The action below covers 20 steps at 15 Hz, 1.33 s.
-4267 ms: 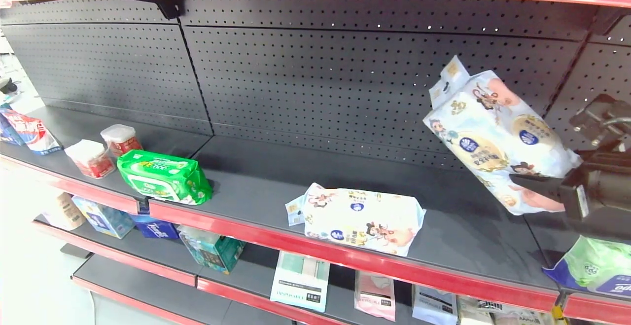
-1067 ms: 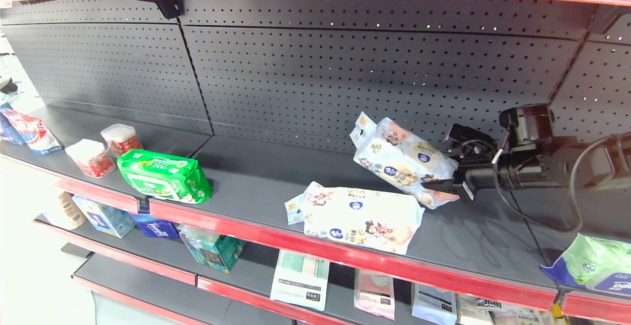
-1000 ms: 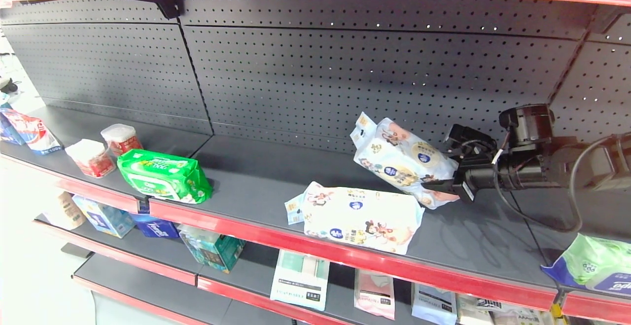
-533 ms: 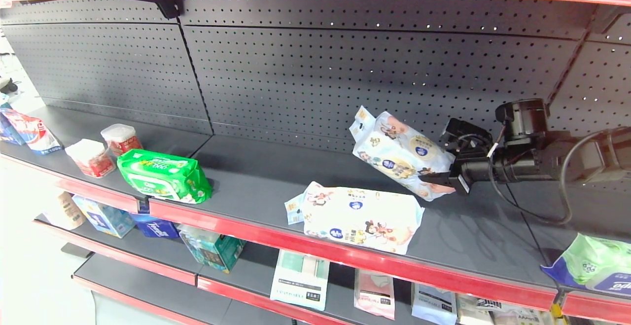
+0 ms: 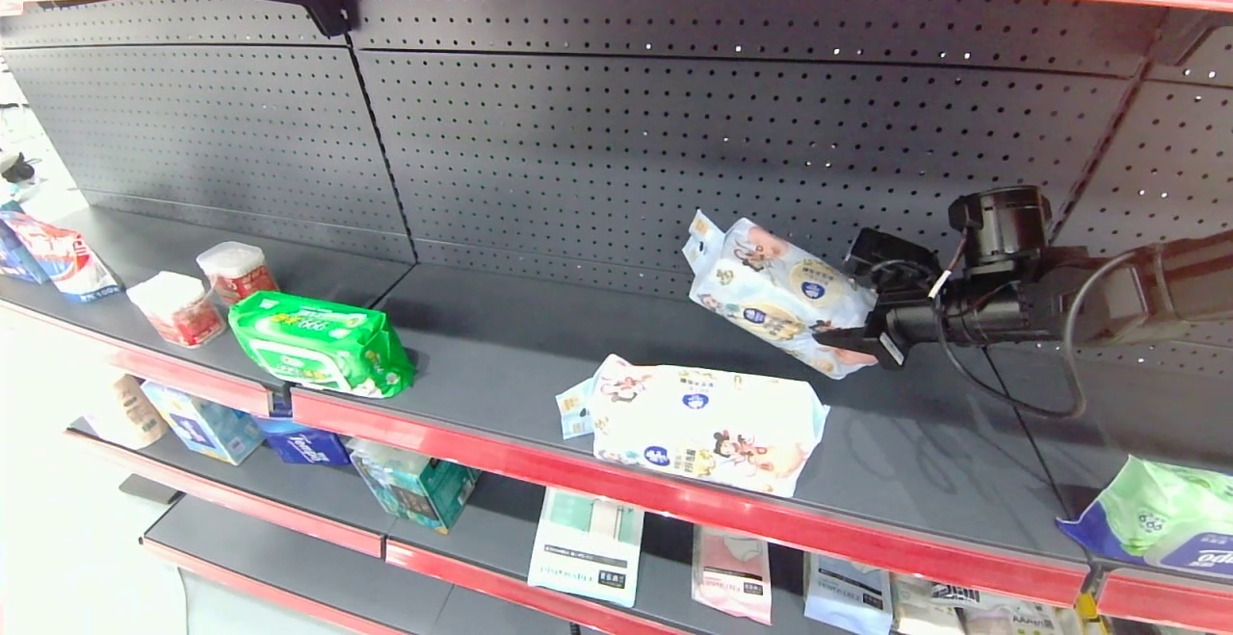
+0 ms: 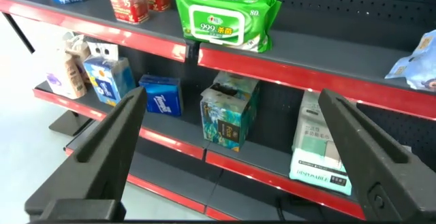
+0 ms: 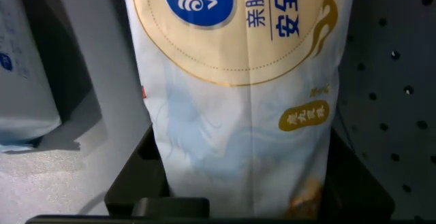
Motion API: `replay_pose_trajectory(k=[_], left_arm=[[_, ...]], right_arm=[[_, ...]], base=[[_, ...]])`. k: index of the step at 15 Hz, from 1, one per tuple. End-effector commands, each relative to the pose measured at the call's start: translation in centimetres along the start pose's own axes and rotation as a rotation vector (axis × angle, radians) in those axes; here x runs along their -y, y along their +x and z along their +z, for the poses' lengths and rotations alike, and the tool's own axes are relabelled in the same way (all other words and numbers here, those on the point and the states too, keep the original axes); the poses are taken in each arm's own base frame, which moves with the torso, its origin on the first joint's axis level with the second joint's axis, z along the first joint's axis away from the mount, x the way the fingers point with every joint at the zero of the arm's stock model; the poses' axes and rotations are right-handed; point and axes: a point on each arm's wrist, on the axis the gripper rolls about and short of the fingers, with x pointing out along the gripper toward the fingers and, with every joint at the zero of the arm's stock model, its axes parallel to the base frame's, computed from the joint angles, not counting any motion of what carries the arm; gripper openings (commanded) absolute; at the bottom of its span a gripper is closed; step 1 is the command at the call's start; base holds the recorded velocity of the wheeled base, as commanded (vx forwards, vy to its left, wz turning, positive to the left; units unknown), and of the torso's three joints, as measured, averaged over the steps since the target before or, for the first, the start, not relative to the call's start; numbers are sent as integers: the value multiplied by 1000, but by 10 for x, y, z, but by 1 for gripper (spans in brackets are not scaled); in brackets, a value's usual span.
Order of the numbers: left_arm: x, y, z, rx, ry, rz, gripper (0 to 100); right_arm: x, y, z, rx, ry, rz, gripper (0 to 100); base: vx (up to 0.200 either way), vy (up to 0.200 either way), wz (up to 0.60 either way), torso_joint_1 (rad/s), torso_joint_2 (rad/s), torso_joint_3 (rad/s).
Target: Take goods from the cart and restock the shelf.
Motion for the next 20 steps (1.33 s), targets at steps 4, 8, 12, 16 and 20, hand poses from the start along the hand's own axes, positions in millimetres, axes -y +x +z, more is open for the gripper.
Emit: replay_pose_trajectory(k=[4, 8, 12, 16, 20], left_arm=[[0, 0, 0, 0, 0, 1, 100], [0, 0, 0, 0, 0, 1, 100], [0, 0, 0, 0, 0, 1, 100], [0, 0, 0, 0, 0, 1, 100], [0, 0, 0, 0, 0, 1, 100]], right_arm=[[-13, 7, 3, -36, -38, 12, 0], [-21, 11, 1, -49, -57, 35, 0], [-26, 15, 1, -50, -49, 51, 100], [-17, 6, 3, -49, -22, 10, 100], [-16, -14, -11, -133, 59, -58, 100]], base=[[0, 0, 0, 0, 0, 0], [0, 0, 0, 0, 0, 0], [0, 0, 0, 0, 0, 0], [0, 0, 0, 0, 0, 0], [0, 0, 0, 0, 0, 0]])
